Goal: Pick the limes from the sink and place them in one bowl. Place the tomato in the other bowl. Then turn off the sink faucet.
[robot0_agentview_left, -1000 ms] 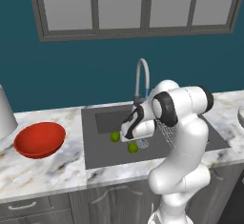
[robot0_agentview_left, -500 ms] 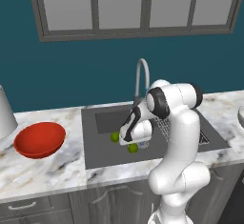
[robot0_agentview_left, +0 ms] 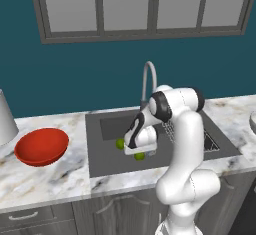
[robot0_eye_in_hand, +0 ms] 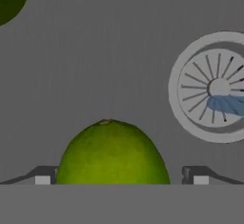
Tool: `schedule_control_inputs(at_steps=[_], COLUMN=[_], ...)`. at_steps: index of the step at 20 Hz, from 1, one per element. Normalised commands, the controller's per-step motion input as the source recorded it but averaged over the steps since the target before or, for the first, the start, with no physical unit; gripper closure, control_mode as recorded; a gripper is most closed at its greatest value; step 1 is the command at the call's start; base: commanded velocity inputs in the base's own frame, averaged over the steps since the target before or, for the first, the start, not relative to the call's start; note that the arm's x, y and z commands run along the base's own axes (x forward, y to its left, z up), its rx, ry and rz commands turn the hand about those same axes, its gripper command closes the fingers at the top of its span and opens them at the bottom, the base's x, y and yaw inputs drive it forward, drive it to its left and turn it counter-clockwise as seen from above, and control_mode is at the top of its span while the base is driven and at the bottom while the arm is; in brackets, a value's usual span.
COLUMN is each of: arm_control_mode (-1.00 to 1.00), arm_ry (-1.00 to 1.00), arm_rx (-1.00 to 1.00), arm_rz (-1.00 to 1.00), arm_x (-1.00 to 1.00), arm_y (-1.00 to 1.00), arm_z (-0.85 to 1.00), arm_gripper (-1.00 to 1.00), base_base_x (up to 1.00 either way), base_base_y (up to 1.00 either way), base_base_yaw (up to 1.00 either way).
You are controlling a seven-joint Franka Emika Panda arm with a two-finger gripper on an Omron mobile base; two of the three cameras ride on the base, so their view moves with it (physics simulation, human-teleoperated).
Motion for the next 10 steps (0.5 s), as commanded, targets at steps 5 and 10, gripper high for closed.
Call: schedule_control_inputs(at_steps=[5,10], arm_control_mode=[-1.00,-1.00], arm_ry=[0.06,0.00], arm_rx=[0.00,-0.01], arm_rz=[0.00,0.00], arm_x=[0.01,-0.01], arm_y=[0.02,0.00], arm_z=[-0.23,-0.02], arm_gripper=[1.00,1.00], base_base_x=[0.00,0.00], base_base_y=[0.00,0.00], base_base_yaw=[0.00,0.00])
